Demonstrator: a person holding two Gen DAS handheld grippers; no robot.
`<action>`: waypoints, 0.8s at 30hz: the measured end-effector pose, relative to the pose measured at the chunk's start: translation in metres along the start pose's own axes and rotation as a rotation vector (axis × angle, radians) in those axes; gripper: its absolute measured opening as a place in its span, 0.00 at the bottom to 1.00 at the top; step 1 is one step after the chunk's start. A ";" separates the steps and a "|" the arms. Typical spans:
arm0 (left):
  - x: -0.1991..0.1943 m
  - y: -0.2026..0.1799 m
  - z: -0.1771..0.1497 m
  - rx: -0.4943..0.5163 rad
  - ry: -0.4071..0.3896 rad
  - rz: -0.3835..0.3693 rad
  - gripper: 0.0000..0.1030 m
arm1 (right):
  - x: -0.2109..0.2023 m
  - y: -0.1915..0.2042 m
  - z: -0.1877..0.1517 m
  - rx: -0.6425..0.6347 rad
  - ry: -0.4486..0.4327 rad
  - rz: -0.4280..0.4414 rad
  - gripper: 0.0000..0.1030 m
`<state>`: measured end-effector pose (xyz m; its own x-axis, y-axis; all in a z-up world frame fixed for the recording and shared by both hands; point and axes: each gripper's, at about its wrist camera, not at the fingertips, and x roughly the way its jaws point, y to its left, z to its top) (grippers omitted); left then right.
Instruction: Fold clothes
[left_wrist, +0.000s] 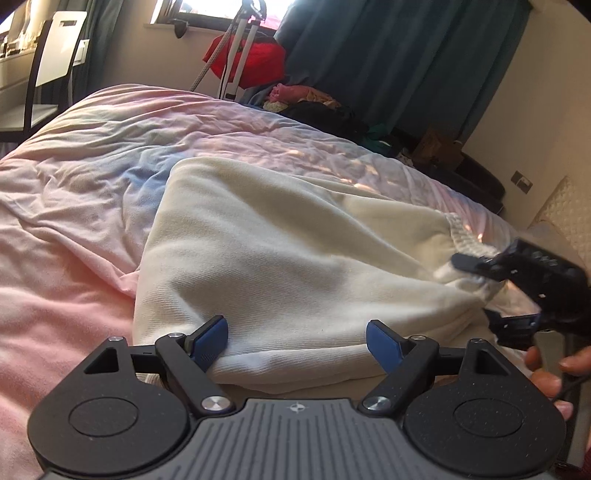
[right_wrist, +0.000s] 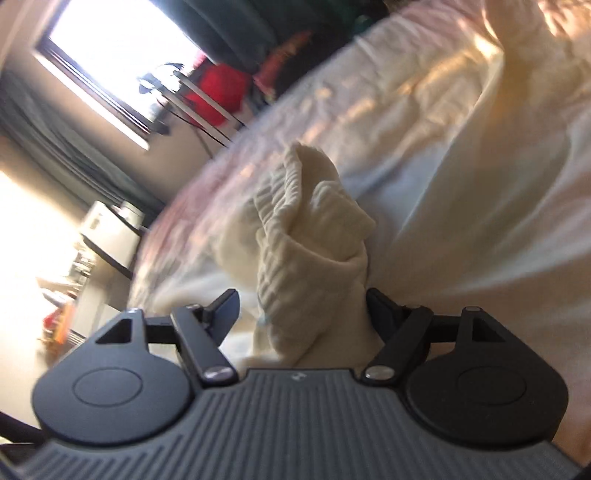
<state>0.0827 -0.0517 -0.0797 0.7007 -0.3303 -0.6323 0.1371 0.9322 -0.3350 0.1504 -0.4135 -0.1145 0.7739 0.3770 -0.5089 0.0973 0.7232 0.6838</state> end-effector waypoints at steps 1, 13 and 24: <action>0.000 0.001 0.001 -0.011 0.000 -0.005 0.81 | -0.007 0.000 0.002 0.010 -0.022 0.031 0.75; 0.001 0.008 0.002 -0.056 0.007 -0.022 0.81 | -0.011 -0.009 0.010 0.061 -0.042 -0.014 0.74; 0.003 0.008 0.002 -0.063 0.009 -0.025 0.81 | 0.055 -0.025 0.011 0.060 0.142 -0.113 0.79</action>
<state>0.0873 -0.0451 -0.0822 0.6916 -0.3549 -0.6291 0.1101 0.9126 -0.3937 0.1975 -0.4169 -0.1540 0.6602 0.3765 -0.6499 0.2188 0.7313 0.6460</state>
